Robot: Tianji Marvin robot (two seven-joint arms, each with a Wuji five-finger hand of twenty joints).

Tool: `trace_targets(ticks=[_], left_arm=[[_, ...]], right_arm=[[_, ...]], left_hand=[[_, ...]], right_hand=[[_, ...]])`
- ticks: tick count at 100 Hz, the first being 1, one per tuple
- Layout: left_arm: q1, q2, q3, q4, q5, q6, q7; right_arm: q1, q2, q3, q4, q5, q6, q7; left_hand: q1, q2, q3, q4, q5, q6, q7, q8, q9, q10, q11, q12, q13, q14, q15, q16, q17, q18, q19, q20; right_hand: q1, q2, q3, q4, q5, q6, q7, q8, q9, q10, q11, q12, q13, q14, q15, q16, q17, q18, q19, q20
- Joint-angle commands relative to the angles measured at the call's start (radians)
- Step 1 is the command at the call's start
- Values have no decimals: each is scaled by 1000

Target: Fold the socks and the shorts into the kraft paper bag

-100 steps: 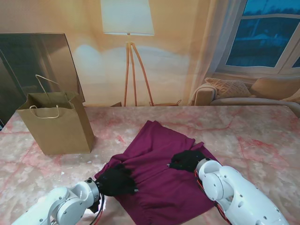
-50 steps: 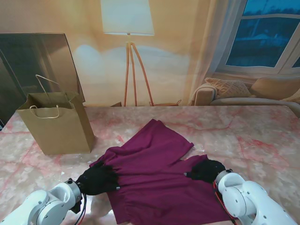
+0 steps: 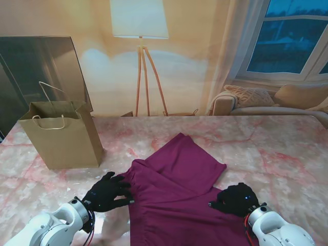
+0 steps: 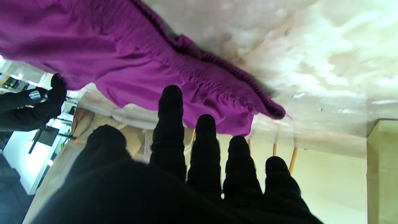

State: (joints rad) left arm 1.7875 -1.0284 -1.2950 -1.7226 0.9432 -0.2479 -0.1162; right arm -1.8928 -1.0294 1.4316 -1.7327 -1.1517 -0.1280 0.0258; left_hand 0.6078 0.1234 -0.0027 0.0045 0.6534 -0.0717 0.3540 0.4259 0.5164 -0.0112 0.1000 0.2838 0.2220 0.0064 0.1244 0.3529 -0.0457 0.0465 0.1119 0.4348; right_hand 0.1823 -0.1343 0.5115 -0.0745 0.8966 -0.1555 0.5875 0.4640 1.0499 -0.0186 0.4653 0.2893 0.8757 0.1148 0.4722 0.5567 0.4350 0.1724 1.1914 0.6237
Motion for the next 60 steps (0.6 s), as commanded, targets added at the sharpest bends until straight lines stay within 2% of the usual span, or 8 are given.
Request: trace_targets(ticks=[1, 10, 17, 24, 29, 40, 53, 60], left_arm=[[5, -11, 10, 0, 0, 1, 17], [-2, -16, 31, 13, -1, 1, 63], [-9, -15, 44, 12, 5, 16, 53], [-19, -12, 57, 16, 3, 29, 34], [-24, -11, 67, 22, -11, 32, 16], [-31, -9, 88, 46, -14, 22, 20], [-28, -4, 101, 55, -4, 20, 7], [-25, 3, 98, 42, 17, 37, -45]], right_arm=[[0, -11, -9, -13, 16, -4, 1], [16, -21, -31, -6, 25, 0, -95], [42, -25, -55, -4, 29, 16, -119], [79, -25, -83, 1, 37, 38, -105], [116, -25, -111, 22, 49, 50, -97], [202, -21, -179, 88, 71, 86, -55], [288, -18, -248, 171, 147, 127, 27], [320, -17, -277, 209, 180, 149, 54]], left_hand=[[29, -7, 5, 21, 24, 8, 18, 0, -6, 43, 2, -6, 6, 6, -9, 10, -13, 10, 6, 24], [32, -12, 10, 21, 18, 19, 13, -6, 14, 40, 6, -3, 20, 8, -4, 13, -22, 14, 28, 62], [31, -10, 10, 19, 14, 38, -15, -26, 15, 37, 4, -5, 13, 8, -7, 11, -22, 11, 17, 61], [29, -7, 8, 19, 8, 56, -48, -51, 22, 46, 7, -4, 7, 11, -8, 10, -16, 7, -5, 43], [28, 0, 8, 19, 15, 67, -55, -58, 28, 49, 8, -3, 4, 7, -9, 9, -13, -3, -11, 36], [22, 8, 5, 19, 43, 55, -45, -57, 55, 56, 20, 3, 14, 13, -3, 12, -11, -5, -16, 29], [12, 23, 1, 19, 51, 47, -35, -54, 79, 60, 27, 10, 14, 17, 0, 14, -10, -7, -25, 16], [2, 41, -4, 17, 45, 38, -32, -51, 101, 70, 39, 22, 25, 29, 12, 23, -9, -11, -30, 8]], right_hand=[[-25, -22, 8, 36, -48, -17, -33, -2, -61, 9, -20, -8, -49, -18, -55, -28, -45, -12, -61, -43], [-17, -32, 12, 36, -76, -16, -45, -4, -83, 6, -22, -8, -56, -19, -68, -32, -55, -11, -85, -53], [-17, -36, 16, 36, -118, -9, -72, -12, -119, 4, -46, -19, -80, -41, -125, -62, -89, -22, -163, -87], [-18, -32, 15, 36, -176, 3, -106, -22, -181, -15, -90, -46, -126, -87, -210, -125, -124, -46, -251, -131], [-12, -38, 15, 35, -199, 21, -129, -36, -213, -16, -127, -66, -153, -115, -255, -168, -121, -55, -258, -135], [-21, -28, 11, 36, -280, 40, -166, -63, -292, -33, -201, -100, -237, -170, -315, -243, -166, -106, -323, -154], [-35, -15, 9, 35, -325, 35, -177, -73, -352, -54, -239, -115, -319, -196, -337, -271, -228, -128, -392, -177], [-46, -7, 4, 34, -335, 29, -177, -73, -367, -53, -242, -116, -340, -198, -338, -274, -246, -130, -408, -178]])
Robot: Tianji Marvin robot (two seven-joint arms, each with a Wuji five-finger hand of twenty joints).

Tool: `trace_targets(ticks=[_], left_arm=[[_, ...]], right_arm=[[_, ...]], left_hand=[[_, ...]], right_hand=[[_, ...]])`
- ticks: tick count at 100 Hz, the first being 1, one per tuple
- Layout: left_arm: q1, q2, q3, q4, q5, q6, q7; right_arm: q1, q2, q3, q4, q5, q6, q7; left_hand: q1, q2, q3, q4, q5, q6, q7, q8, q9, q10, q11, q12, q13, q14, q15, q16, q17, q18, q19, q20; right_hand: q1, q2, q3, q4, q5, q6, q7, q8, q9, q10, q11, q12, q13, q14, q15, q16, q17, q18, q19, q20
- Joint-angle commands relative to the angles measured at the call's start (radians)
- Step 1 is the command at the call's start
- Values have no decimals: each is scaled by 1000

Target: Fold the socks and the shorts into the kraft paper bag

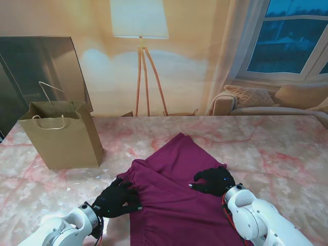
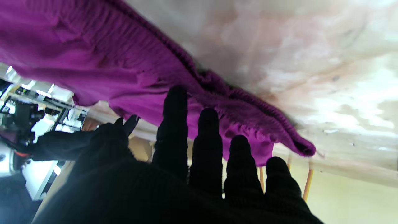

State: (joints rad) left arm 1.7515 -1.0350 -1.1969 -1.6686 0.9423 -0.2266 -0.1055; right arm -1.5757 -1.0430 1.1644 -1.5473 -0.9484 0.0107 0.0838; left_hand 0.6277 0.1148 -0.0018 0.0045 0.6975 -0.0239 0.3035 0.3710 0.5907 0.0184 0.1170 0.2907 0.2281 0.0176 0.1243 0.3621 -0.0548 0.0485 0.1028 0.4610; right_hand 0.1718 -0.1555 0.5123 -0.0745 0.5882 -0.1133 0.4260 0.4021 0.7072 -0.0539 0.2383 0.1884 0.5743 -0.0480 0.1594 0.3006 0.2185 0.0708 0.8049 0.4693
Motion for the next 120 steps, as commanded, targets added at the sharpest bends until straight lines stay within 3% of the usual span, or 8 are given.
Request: trace_targets(ticks=[1, 20, 43, 65, 83, 92, 103, 120], left_arm=[[11, 11, -1, -16, 21, 18, -67], [19, 19, -34, -28, 60, 31, -117], [45, 22, -96, -42, 93, -6, -138], [58, 20, -149, -48, 76, -49, -135], [67, 22, -169, -68, 79, -62, -156], [73, 16, -172, -71, 74, -50, -121], [73, 4, -165, -72, 77, -24, -25], [50, -18, -126, -68, 88, 45, 137]], right_arm=[[6, -2, -12, 28, -21, 14, 1], [11, 10, -13, 37, -14, 59, 104], [-75, 10, 64, -2, -61, 47, 81], [-170, 12, 144, -74, -98, 24, 103], [-245, 15, 209, -149, -126, -9, 146], [-276, 11, 230, -175, -123, -35, 120], [-301, 1, 242, -189, -139, -74, -2], [-285, -17, 228, -193, -141, -84, -163]], left_hand=[[-20, 53, -5, 15, -2, -12, 23, 8, 26, 41, 23, 23, 16, 18, 15, 20, 3, -13, -25, -28], [-30, 70, -9, 10, 37, -36, 70, 35, 36, 30, 16, 36, 19, 25, 18, 36, 6, -13, -30, -50], [-33, 73, -11, 2, 66, -43, 182, 110, 25, -5, 1, 14, 34, 7, 18, 39, 6, -17, -11, -44], [-31, 66, -8, 1, 75, -40, 228, 132, 18, -15, 6, -8, 46, -2, 19, 27, -13, -4, 47, 55], [-29, 60, -7, 2, 77, -48, 248, 142, 18, -22, 5, -11, 54, -4, 21, 27, -13, -2, 49, 71], [-22, 50, -5, 4, 66, -43, 244, 139, 26, 0, 10, -9, 60, 0, 24, 28, -12, 4, 55, 83], [5, 13, 4, 14, 41, -41, 228, 130, 35, 10, 17, 2, 87, 6, 35, 35, -1, 37, 115, 171], [62, -62, 38, 20, -51, -17, 171, 108, 45, 41, 22, 13, 163, 38, 71, 54, 119, 30, 211, 194]], right_hand=[[-37, 15, 3, 34, -27, -14, -15, -11, -23, -17, -14, -15, -38, -35, -24, -18, -29, -28, -23, -23], [-36, 20, -1, 33, 33, 7, 14, -4, 83, 28, 63, 18, 59, 36, 45, 19, 24, -10, 37, 56], [-38, 7, 4, 33, 193, 15, 81, 12, 234, 66, 127, 39, 198, 93, 114, 70, 87, 38, 150, 129], [-42, 5, 7, 31, 290, 32, 114, 17, 322, 83, 154, 44, 263, 112, 154, 101, 110, 68, 230, 162], [-55, 16, 0, 28, 304, 38, 109, 10, 340, 88, 144, 38, 275, 115, 154, 99, 114, 67, 252, 168], [-57, 19, -2, 28, 276, 26, 91, 1, 317, 79, 123, 29, 256, 107, 139, 91, 110, 65, 241, 154], [-44, 19, 0, 28, 226, 2, 72, -4, 273, 63, 104, 24, 220, 92, 112, 75, 100, 61, 213, 126], [84, 15, -21, 38, 118, -17, 45, -1, 205, 52, 120, 39, 192, 100, 109, 85, 126, 59, 211, 98]])
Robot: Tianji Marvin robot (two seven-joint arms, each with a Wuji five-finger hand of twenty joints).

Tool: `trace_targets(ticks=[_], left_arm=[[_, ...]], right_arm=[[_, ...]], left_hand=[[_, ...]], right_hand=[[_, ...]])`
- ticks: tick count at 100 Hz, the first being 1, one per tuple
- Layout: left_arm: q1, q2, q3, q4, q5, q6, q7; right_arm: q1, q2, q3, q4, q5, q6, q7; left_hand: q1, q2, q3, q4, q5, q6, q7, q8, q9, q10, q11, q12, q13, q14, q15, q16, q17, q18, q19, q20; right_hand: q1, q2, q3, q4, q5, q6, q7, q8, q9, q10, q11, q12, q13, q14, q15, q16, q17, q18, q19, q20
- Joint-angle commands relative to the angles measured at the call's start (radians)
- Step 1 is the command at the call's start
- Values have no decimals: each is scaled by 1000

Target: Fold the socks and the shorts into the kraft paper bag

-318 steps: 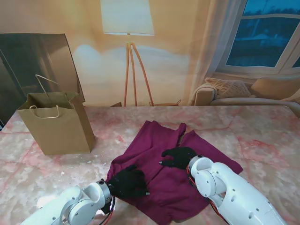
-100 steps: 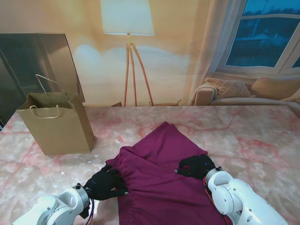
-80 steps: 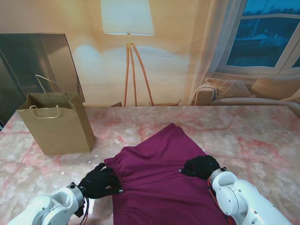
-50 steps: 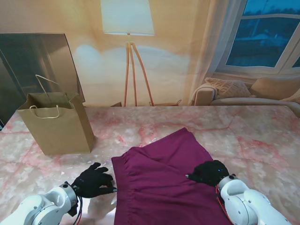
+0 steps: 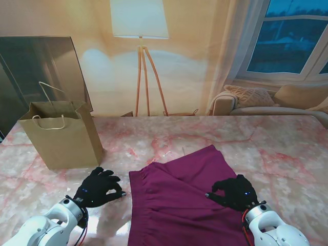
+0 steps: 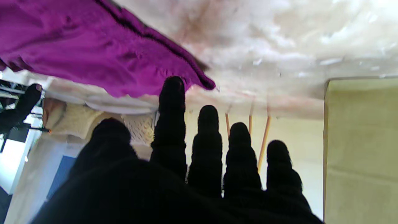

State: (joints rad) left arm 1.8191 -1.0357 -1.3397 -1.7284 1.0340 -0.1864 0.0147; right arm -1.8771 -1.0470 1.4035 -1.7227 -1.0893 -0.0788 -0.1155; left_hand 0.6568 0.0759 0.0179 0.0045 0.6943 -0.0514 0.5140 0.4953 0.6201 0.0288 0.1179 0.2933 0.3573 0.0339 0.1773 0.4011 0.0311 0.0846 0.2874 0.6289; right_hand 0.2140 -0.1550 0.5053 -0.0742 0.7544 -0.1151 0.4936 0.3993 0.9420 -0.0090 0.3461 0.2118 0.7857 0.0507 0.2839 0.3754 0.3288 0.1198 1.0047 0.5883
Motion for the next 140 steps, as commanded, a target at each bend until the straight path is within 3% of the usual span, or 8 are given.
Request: trace_targets(ticks=[1, 12, 23, 46, 68, 107, 127, 140], left_arm=[[-20, -18, 21, -7, -4, 11, 27], [-58, -31, 72, 18, -4, 84, 108], [-115, -38, 130, 63, -26, 159, 131], [-247, -62, 266, 211, -81, 305, 220], [-349, -78, 352, 318, -177, 354, 204], [-449, -98, 458, 445, -264, 338, 204], [-485, -99, 513, 467, -249, 375, 203], [-511, -93, 549, 476, -211, 406, 189]], right_arm=[[18, -13, -12, -20, 1, 8, 39], [58, -17, -32, -34, 43, 51, 73], [145, -19, -88, 15, 65, 99, 73], [334, -28, -225, 184, 135, 190, 64], [448, -32, -319, 286, 144, 245, 47], [616, -42, -465, 433, 204, 347, 83], [690, -47, -536, 504, 245, 394, 119], [728, -52, -575, 534, 263, 423, 131]], left_hand=[[25, -30, 39, 16, -55, 14, -50, -19, 14, 30, 19, 13, 38, 24, 20, 20, 32, -3, 63, -5], [-8, -107, 174, 11, -218, 136, -286, -180, -79, 58, -7, -8, 67, 59, 28, 7, 87, 1, 224, -128], [22, -176, 345, -11, -324, 219, -409, -278, -176, 93, -22, -39, 64, 91, 30, -20, 112, 2, 342, -244], [83, -295, 599, -43, -378, 301, -429, -320, -261, 163, 32, -61, 35, 141, 64, -39, 94, 60, 425, -257], [28, -313, 582, -50, -355, 289, -399, -307, -233, 155, 61, -70, 90, 130, 98, -22, 87, 108, 508, -206], [6, -322, 589, -36, -300, 243, -373, -294, -15, 91, 111, 6, 154, 112, 159, 94, 22, 129, 459, -161], [-64, -486, 737, -50, -244, 272, -355, -317, 139, 62, 266, 231, 167, 126, 198, 153, -13, 141, 378, -185], [107, -642, 713, -146, -139, 277, -271, -304, 374, -67, 372, 796, 316, 124, 353, 337, 53, 179, 454, -204]], right_hand=[[48, 16, -14, 39, -56, -13, -26, 1, -34, 7, 12, 16, -20, 3, -14, 11, 21, 10, 15, -20], [157, 21, -28, 53, -180, 8, -76, -5, -160, -2, -8, 12, -98, -13, -48, 15, -3, -32, -47, -50], [74, -25, 342, 48, -276, 34, -103, -12, -270, -9, -22, 7, -184, -35, -93, -19, -47, -73, -186, -150], [120, -58, 533, 41, -406, 67, -114, -30, -424, -24, -39, -1, -307, -82, -137, -93, -103, -109, -296, -243], [139, -75, 556, 34, -457, 68, -110, -44, -483, -38, -63, -12, -350, -107, -132, -106, -128, -113, -305, -250], [126, 32, 427, 43, -579, 135, -112, -62, -688, 25, -2, 5, -393, -28, -83, -71, -146, -78, -261, -210], [102, 16, 413, 55, -666, 193, -195, -55, -718, 38, 70, 25, -312, -2, 120, 135, -121, -46, -115, -47], [129, -7, 417, 47, -619, 215, -480, 48, -718, 33, 149, 52, -302, -6, 273, 253, -111, -43, -72, 48]])
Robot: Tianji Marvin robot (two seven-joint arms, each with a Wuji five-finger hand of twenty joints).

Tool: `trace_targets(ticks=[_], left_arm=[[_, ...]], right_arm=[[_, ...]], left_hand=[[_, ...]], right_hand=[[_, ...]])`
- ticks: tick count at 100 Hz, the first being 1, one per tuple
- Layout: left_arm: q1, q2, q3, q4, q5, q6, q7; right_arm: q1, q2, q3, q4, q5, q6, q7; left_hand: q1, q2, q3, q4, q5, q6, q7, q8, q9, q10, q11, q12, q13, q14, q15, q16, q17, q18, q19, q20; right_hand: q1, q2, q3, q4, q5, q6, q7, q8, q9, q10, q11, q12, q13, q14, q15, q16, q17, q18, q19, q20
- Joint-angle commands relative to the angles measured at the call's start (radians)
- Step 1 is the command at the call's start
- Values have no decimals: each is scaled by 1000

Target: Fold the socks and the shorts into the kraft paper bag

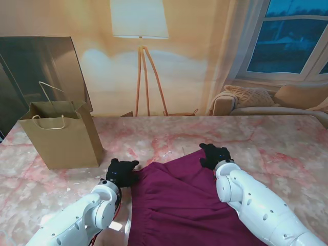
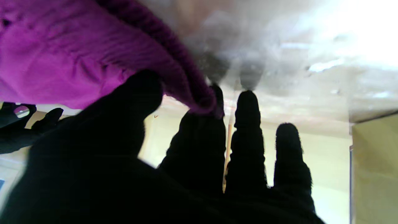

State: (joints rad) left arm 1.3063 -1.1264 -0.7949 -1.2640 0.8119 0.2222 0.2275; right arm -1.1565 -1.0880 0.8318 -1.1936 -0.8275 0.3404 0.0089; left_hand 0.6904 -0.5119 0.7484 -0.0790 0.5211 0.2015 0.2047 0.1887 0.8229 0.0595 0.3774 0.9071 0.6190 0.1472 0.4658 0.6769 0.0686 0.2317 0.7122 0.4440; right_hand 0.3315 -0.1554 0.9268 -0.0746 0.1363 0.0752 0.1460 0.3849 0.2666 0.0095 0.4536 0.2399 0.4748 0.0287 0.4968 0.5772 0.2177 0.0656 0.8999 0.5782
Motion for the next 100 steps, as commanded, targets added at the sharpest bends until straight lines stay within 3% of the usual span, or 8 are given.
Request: trace_targets(ticks=[1, 31, 37, 44, 50, 63, 78, 100], left_arm=[[1, -2, 6, 10, 12, -1, -28], [4, 23, 1, -28, 75, -23, -86], [11, 25, -6, -38, 84, -34, -83], [25, 31, -20, -64, 93, -42, -101], [35, 34, -29, -84, 101, -46, -115], [57, 39, -51, -118, 95, -74, -141], [80, 42, -68, -137, 101, -115, -136], [110, 50, -88, -172, 126, -143, -146]], right_arm=[[11, -11, -6, 8, 2, 5, 5], [94, -25, -86, 102, 30, 22, -11], [110, -33, -103, 126, 42, 37, -29], [125, -43, -121, 152, 49, 54, -57], [141, -56, -143, 185, 49, 75, -102], [165, -85, -168, 249, 75, 98, -179], [185, -117, -173, 323, 129, 60, -257], [243, -120, -266, 380, 141, 48, -197]], left_hand=[[81, -54, -28, -61, 40, 23, 42, 5, 182, -101, 108, 202, 58, 12, 70, 75, 15, 34, 32, -25], [174, 12, -16, -60, 270, -521, 640, 388, 140, -132, 241, 482, -32, -17, 89, 202, -44, 2, 16, -24], [185, 42, -61, -52, 252, -537, 620, 485, 49, -93, 86, 439, -92, -10, 20, 129, -67, -14, -10, -9], [222, 87, -133, -42, 222, -542, 593, 592, -95, -20, -63, -252, -115, -14, -52, 6, -73, -32, -30, 13], [247, 110, -166, -47, 203, -537, 594, 637, -54, -8, -130, -437, -72, -17, -57, -20, -54, -40, -14, 29], [277, 130, -214, -42, 191, -526, 589, 657, 85, -22, -116, -407, 22, -32, -22, -26, -24, -47, 16, 39], [278, 127, -215, -43, 194, -528, 591, 651, 159, -54, -106, -334, 68, -50, 5, -20, -5, -44, 40, 44], [283, 135, -213, -49, 195, -534, 599, 649, 225, -63, -129, -323, 107, -64, 20, -20, -1, -48, 56, 47]], right_hand=[[14, -9, -3, 47, 0, 23, -143, 73, -41, 13, 49, 28, 10, 16, 73, 59, 1, 11, 35, 60], [-38, -41, -76, 23, 18, 15, -172, -139, 107, -81, 369, 241, 46, 14, 179, 134, 13, 14, 26, 14], [-33, -43, -71, 16, 16, -1, -168, -112, 132, -99, 433, 311, 50, 11, 214, 164, 15, 18, 41, 17], [-27, -32, -76, 6, -1, -43, -117, 112, 162, -109, 470, 428, 45, 1, 267, 221, 12, 28, 69, 18], [-21, -24, -72, -1, 20, -90, 67, 131, 162, -104, 486, 492, 33, -7, 311, 254, 10, 39, 93, 21], [-6, 0, -73, -8, 103, -205, 292, 76, 21, -81, 441, 518, -104, -16, 305, 256, -40, 18, 91, 9], [135, 23, -96, -81, 299, -271, 476, 18, -27, -50, 185, 118, -177, -66, -1, -54, -16, -27, 65, -21], [265, -135, 79, -48, 72, -267, 419, -50, -4, -96, 41, 27, -78, -100, -219, -296, 57, 14, 21, -125]])
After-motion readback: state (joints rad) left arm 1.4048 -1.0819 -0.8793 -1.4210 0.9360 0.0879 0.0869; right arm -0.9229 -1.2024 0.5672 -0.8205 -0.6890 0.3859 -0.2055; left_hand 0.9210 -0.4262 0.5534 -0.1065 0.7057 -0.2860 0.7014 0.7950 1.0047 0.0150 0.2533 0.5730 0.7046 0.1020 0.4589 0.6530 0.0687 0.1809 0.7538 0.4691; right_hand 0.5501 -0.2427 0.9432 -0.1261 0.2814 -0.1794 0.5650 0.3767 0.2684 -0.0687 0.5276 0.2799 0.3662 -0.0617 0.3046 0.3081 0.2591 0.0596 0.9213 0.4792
